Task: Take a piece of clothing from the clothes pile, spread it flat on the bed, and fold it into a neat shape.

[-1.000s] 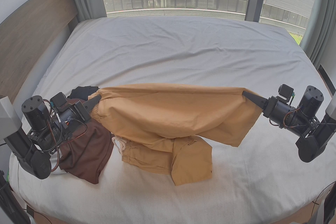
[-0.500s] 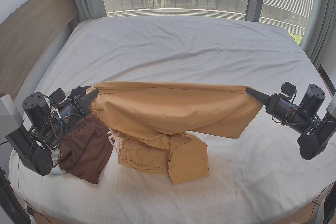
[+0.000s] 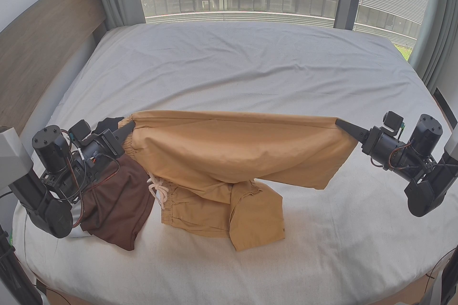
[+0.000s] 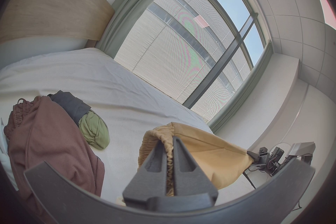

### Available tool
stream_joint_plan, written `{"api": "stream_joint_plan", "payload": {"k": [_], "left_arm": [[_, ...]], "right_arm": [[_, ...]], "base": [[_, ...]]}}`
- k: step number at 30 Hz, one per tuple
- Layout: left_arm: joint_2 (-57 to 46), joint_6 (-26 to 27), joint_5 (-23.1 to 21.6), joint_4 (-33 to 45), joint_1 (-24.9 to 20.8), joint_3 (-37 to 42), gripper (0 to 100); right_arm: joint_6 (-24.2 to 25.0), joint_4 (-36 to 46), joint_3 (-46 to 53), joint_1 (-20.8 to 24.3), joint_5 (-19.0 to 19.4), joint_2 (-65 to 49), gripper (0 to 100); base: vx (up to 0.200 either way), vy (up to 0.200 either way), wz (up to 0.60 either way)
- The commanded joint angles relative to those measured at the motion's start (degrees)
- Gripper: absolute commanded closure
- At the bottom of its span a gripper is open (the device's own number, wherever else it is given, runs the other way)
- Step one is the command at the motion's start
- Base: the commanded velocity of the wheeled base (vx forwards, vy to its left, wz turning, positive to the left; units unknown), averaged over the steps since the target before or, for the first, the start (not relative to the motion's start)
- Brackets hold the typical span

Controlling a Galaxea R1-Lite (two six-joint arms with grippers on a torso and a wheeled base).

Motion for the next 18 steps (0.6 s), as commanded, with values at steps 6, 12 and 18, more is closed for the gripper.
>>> {"api": "stream_joint_plan", "payload": {"k": [6, 12, 18], "left_arm": [[2.02, -0.25, 0.06, 0.03, -0.18, -2.24, 100], [6.59, -0.25, 2.16, 0.03, 0.08, -6.9, 100], [12.04, -0.25, 4.45, 0.03, -0.36, -11.47, 100]], "right_arm": [[-0.1, 0.01, -4.19, 0.32, -0.5, 5.69, 100], [0.16, 0.01, -8.93, 0.05, -0.86, 9.39, 100], [0.16, 0.1, -14.65, -0.04, -1.21, 14.22, 100]], "base": [[0.0, 0.0, 0.0], [0.0, 0.0, 0.0], [0.0, 0.0, 0.0]]}}
